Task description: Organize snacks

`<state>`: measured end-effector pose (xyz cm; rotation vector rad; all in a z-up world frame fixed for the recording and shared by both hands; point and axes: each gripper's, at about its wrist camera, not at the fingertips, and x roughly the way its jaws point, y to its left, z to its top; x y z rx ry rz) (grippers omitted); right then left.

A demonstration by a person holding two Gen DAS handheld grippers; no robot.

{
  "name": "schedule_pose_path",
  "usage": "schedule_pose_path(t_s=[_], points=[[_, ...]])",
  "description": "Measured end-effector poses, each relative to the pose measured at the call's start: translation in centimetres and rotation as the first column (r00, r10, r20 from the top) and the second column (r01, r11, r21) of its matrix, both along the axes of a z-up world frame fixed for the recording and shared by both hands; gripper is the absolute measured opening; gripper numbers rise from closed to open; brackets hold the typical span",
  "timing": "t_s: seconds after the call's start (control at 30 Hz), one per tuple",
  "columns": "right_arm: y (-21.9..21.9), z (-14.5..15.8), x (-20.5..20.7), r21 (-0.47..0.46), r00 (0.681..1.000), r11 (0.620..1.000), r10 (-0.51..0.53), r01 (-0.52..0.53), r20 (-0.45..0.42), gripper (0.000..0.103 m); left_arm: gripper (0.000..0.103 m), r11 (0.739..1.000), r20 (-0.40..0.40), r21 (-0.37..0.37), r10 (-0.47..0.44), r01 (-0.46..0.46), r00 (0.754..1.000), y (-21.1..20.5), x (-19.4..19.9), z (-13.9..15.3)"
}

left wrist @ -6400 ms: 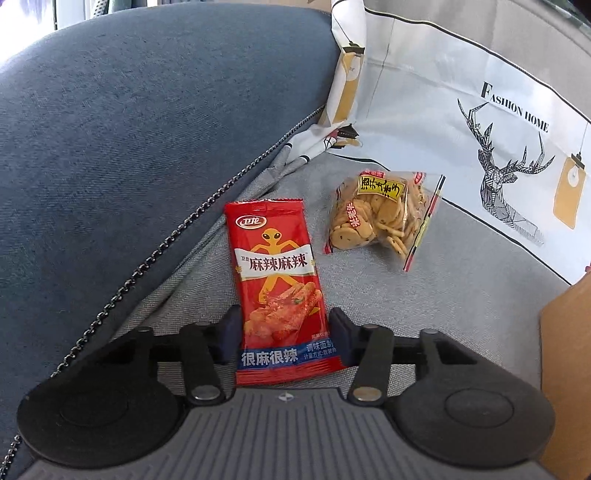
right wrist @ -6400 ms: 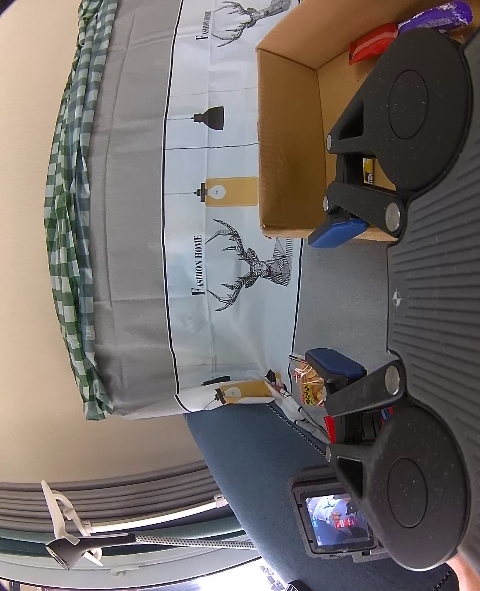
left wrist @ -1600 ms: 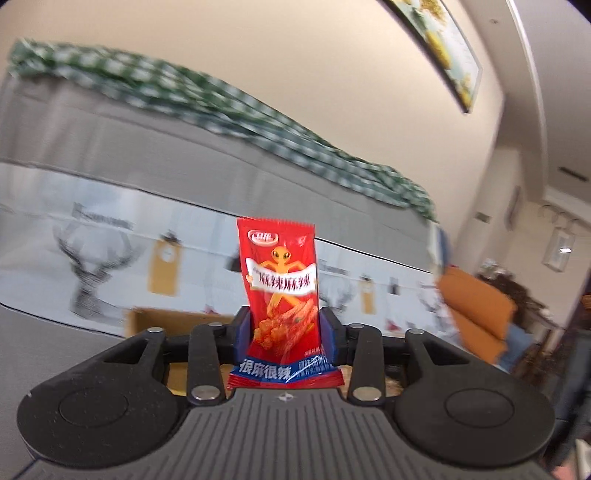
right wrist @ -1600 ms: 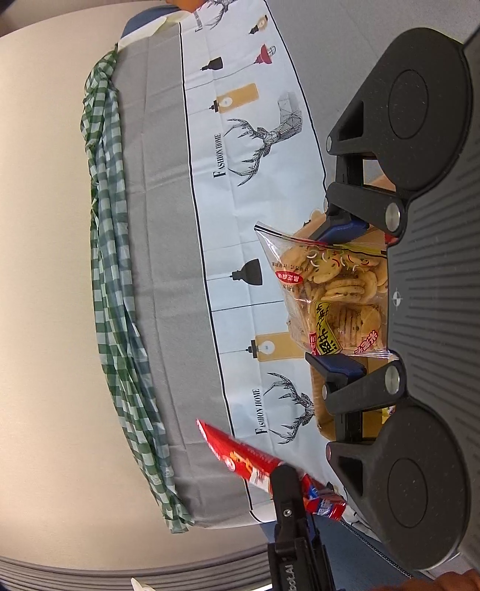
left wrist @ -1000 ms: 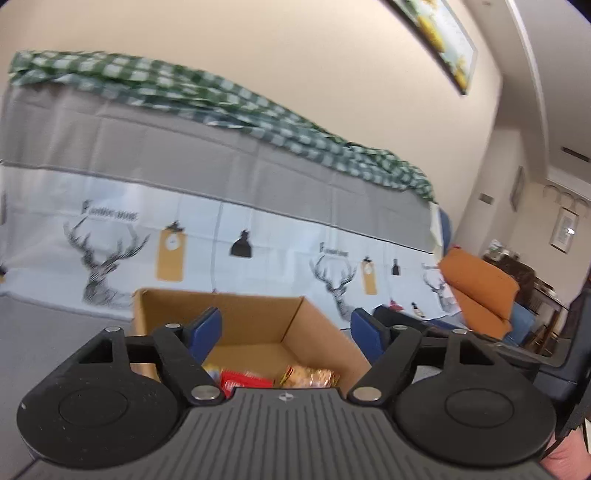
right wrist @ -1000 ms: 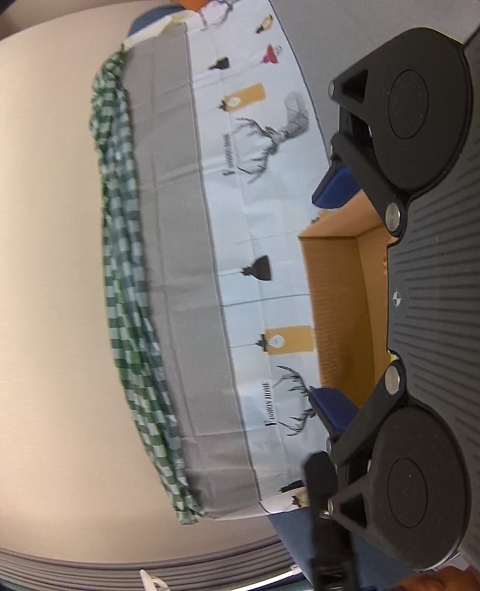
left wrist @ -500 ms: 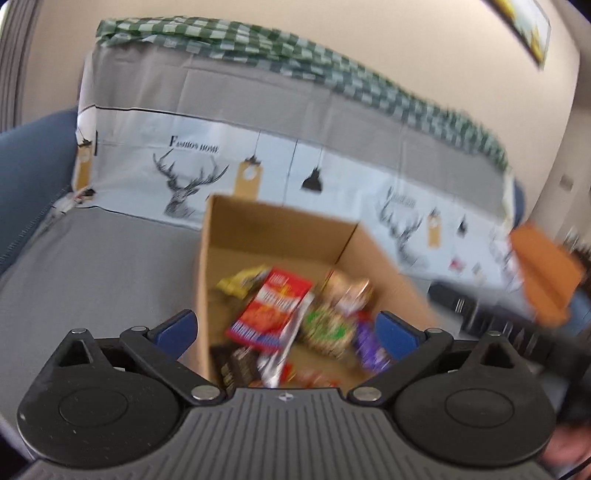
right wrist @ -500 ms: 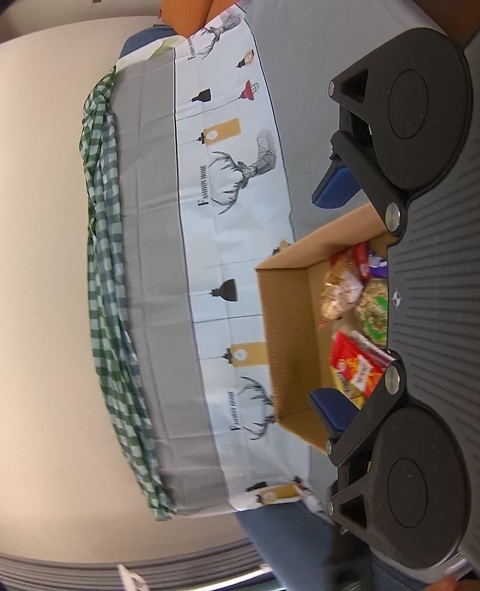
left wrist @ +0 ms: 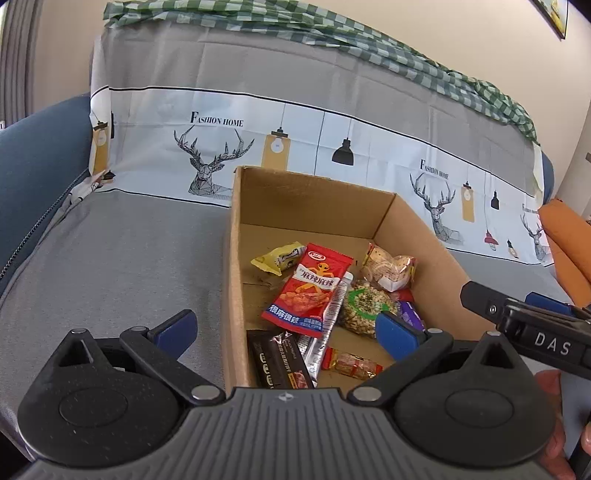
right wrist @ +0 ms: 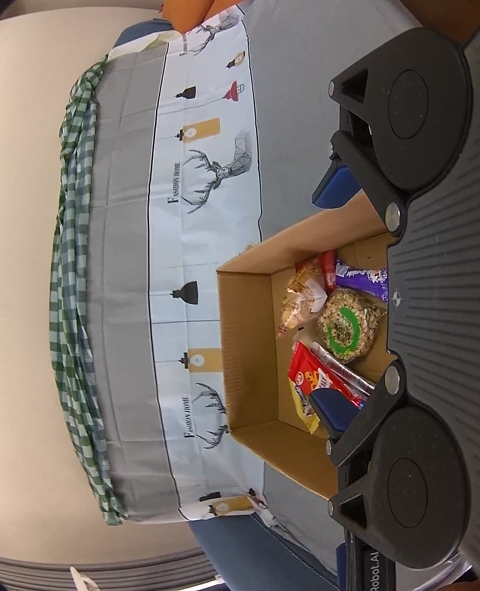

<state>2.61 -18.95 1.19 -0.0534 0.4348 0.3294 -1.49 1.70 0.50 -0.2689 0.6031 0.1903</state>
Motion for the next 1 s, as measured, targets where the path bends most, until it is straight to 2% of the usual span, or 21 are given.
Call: schedule_pose_path(t_s=[1.0], points=[[0.57,-0.2,0.42,-0.024,1.0,0.999,0.026,-0.026,0.005,0.102,0.102,0.999,0.002,-0.039,-0.038,0.038,0.999,-0.44,0.33,0.08]])
